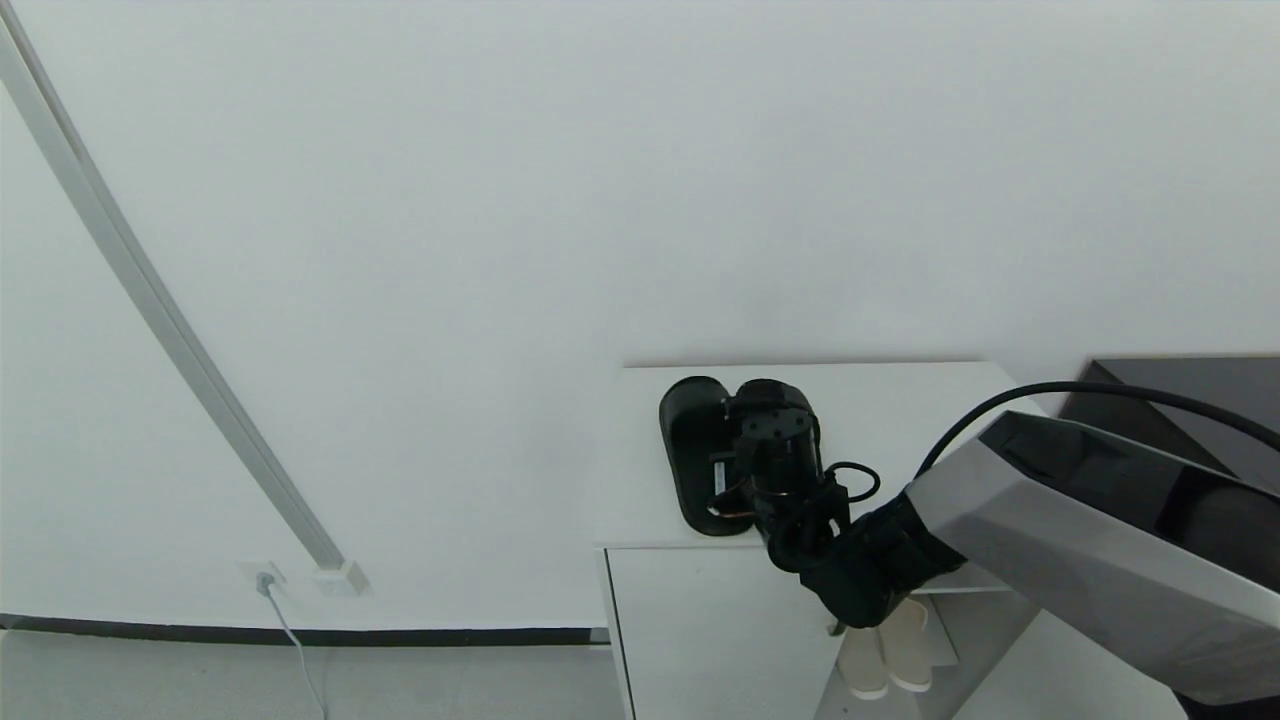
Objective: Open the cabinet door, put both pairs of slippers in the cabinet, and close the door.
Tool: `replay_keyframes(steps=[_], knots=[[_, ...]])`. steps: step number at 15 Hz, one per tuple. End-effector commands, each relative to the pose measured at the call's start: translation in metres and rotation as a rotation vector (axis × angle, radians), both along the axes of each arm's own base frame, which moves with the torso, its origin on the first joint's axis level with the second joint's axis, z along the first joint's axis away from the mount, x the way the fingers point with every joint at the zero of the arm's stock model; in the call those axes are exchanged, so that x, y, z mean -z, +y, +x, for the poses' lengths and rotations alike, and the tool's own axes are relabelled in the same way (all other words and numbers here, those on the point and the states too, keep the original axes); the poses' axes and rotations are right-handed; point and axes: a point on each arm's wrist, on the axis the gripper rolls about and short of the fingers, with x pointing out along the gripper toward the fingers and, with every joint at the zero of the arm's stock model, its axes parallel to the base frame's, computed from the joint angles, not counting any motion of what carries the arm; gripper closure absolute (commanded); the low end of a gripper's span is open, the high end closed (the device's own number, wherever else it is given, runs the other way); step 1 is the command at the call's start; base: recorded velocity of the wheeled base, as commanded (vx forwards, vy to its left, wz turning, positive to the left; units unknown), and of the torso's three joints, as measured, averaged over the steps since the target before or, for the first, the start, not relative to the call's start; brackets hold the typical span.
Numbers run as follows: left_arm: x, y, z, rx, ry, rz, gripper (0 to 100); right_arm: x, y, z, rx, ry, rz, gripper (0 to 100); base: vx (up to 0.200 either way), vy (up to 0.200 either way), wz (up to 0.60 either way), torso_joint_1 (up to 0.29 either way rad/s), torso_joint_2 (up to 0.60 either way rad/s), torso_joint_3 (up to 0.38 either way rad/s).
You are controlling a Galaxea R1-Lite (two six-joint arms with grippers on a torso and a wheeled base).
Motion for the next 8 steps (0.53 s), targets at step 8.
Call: replay_keyframes(steps=[8], knots=[[0.000, 0.000, 0.000, 0.000, -0.001, -0.001, 100, -0.058, -0.038, -0.084, -0.149, 0.005, 0.028, 100, 0.000, 0.000, 0.00, 0.000, 0.00, 0.000]])
